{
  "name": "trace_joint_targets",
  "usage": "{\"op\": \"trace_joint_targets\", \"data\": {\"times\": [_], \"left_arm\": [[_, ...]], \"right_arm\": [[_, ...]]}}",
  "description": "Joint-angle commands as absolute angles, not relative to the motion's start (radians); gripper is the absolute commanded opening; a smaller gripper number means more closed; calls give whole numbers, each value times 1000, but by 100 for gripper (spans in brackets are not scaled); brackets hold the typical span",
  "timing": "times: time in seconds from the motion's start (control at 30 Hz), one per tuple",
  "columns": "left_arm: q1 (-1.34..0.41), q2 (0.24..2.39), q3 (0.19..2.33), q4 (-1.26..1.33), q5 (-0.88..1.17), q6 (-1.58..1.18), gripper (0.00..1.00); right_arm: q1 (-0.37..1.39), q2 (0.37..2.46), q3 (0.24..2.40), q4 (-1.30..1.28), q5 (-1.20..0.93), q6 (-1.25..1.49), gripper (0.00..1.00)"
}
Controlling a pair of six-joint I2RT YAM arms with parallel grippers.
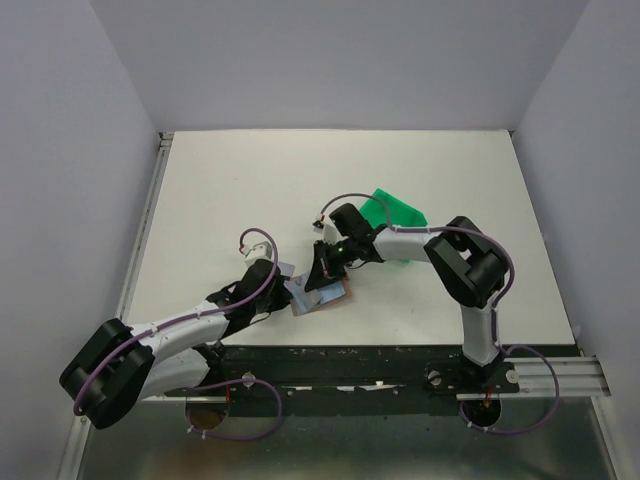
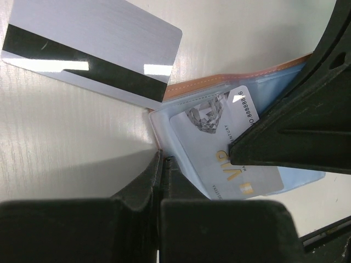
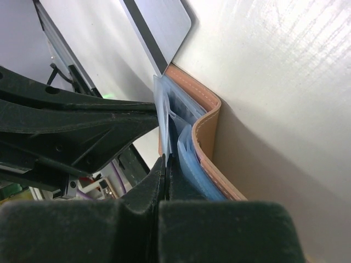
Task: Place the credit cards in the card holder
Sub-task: Insert the credit card into the card holder.
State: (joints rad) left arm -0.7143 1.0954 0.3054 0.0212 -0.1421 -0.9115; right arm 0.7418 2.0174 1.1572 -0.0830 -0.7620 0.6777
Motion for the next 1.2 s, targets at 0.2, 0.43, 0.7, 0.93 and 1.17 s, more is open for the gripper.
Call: {"op": "trace_joint_targets", "data": {"times": [0.2, 0.43, 0.7, 0.93, 1.17], "left_arm": [[-716, 1109, 261, -38, -118, -902, 0], [-716, 1108, 255, -40, -118, -905, 0], [-718, 1109, 253, -31, -115, -907, 0], [-718, 1109, 250, -26, -115, -907, 0], [-718, 1097, 244, -31, -115, -907, 0]], "right_arm": [[787, 1956, 1077, 23, -674, 736, 1], [785, 1917, 1072, 17, -649, 733, 2], [795, 1927, 1011, 159, -666, 841, 2], [821, 1951, 1011, 230, -692, 904, 5], [831, 1907, 1063, 22, -585, 770, 27]]}}
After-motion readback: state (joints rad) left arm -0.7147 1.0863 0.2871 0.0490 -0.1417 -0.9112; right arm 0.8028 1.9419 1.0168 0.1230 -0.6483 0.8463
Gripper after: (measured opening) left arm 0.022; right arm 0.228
